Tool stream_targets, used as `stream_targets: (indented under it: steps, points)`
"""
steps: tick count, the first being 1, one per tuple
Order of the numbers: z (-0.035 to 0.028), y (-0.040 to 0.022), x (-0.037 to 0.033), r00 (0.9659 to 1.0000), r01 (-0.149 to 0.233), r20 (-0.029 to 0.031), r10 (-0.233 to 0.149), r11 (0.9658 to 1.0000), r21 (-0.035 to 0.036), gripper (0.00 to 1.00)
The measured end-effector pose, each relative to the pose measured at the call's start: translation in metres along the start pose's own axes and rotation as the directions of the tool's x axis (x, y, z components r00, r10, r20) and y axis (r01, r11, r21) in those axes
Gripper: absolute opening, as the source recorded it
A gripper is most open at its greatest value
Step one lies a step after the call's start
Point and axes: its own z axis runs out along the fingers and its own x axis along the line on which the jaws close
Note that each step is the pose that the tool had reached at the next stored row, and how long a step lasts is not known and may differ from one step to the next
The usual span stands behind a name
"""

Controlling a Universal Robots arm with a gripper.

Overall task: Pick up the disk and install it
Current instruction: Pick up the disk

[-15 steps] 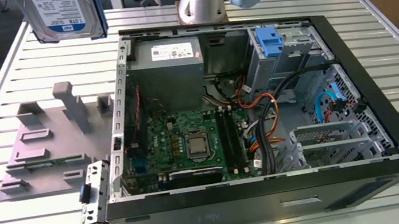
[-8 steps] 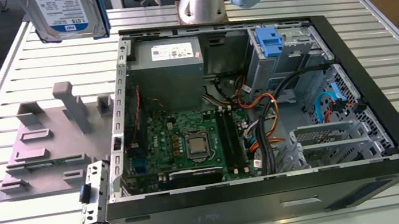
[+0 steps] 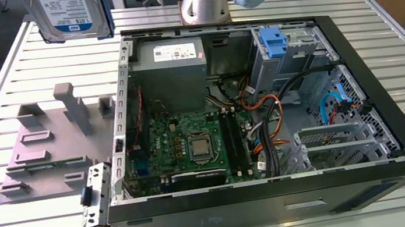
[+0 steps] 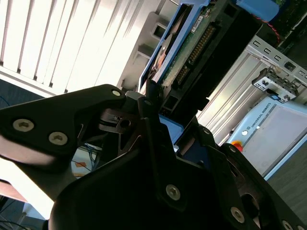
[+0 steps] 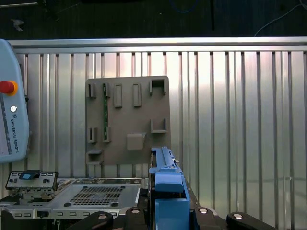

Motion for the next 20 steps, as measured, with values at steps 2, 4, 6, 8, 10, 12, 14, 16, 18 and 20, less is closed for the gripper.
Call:
stream_targets:
  steps: [2, 4, 6, 8, 10, 12, 14, 16, 18, 20]
  points:
    - [0.0, -0.001, 0.0, 1.0, 0.0, 0.0, 0.0, 1.0, 0.0, 0.37]
    - [0.0, -0.0021, -0.0001, 1.0, 0.0, 0.0, 0.0, 1.0, 0.0, 0.37]
    - [0.0, -0.0031, -0.0001, 1.0, 0.0, 0.0, 0.0, 1.0, 0.0, 0.37]
    - [0.0, -0.004, -0.0001, 1.0, 0.0, 0.0, 0.0, 1.0, 0.0, 0.37]
    - [0.0, -0.005, -0.0001, 1.0, 0.0, 0.0, 0.0, 1.0, 0.0, 0.37]
    - [0.0, -0.0059, -0.0001, 1.0, 0.0, 0.0, 0.0, 1.0, -0.0001, 0.37]
    - [0.0, -0.0069, -0.0001, 1.0, 0.0, 0.0, 0.0, 1.0, -0.0001, 0.37]
    - [0.0, -0.0079, -0.0002, 1.0, 0.0, 0.0, 0.0, 1.0, -0.0001, 0.37]
    - [0.0, -0.0087, -0.0002, 1.0, 0.0, 0.0, 0.0, 1.0, -0.0001, 0.37]
    - [-0.0001, -0.0096, -0.0002, 1.0, 0.0, 0.0, 0.0, 1.0, -0.0001, 0.37]
